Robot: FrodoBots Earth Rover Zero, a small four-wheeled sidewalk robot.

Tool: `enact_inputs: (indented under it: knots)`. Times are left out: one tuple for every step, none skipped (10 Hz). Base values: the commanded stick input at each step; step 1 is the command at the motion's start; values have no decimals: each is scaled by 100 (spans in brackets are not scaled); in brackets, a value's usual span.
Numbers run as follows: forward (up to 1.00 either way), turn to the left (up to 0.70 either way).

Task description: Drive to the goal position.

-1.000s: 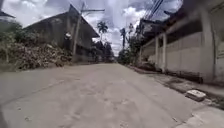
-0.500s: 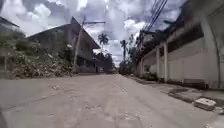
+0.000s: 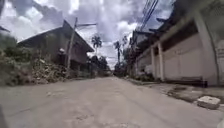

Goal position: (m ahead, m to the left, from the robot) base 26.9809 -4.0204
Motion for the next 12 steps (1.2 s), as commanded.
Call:
enact_inputs:
  knots:
    - [50, 0]
    - [50, 0]
    - [50, 0]
    - [50, 0]
    - [50, 0]
    - [50, 0]
    - [50, 0]
    - [50, 0]
    - [50, 0]
    - [50, 0]
    - [50, 0]
    - [50, 0]
